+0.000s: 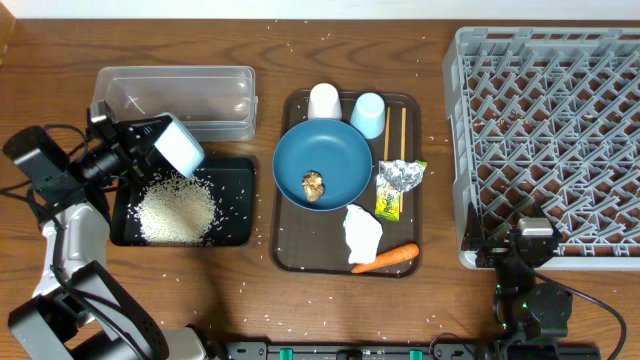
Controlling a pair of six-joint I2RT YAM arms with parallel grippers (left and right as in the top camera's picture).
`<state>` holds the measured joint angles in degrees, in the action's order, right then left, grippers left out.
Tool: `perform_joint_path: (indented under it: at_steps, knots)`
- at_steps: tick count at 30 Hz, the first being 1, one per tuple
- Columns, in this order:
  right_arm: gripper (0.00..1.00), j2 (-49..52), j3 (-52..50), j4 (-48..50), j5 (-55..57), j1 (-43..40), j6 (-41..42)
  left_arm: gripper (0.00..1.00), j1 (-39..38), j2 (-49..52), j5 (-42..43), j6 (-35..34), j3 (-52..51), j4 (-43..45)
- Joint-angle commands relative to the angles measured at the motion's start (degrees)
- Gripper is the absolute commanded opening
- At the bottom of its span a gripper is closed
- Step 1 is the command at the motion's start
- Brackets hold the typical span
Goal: Sort waste into correct bins and load items into the dishwasher rack
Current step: 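Tilt the bowl with the left gripper to pour rice onto the black tray, then shake the tilted bowl over the black tray to empty remaining rice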
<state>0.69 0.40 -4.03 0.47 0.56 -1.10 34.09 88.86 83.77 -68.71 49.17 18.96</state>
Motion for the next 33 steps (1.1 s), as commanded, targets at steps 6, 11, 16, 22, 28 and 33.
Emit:
perform_joint_path:
  at_steps: [6,11,16,22,28,33]
  knots:
    - [0.99,-0.3,-0.1,-0.2,0.1,0.3,-0.4,0.06,-1.6,-0.9,0.2,11.1,0.2,0.5]
    - [0.99,-0.3,-0.1,-0.2,0.1,0.3,-0.4,0.06,-5.0,-6.6,0.2,12.3,0.2,0.5]
    - [0.99,-0.3,-0.1,-0.2,0.1,0.3,-0.4,0.06,-8.6,-15.5,-4.2,20.7,0.2,-0.5]
    - [0.99,-0.3,-0.1,-0.2,0.1,0.3,-0.4,0.06,-10.0,-21.9,-13.0,28.5,0.2,-7.6]
    - [0.99,-0.3,-0.1,-0.2,0.1,0.3,-0.5,0.06,-12.0,-26.1,-43.6,49.4,0.2,-41.4]
    - [0.99,-0.3,-0.1,-0.2,0.1,0.3,-0.4,0.06,-18.1,-29.7,-54.4,55.2,0.2,-48.2]
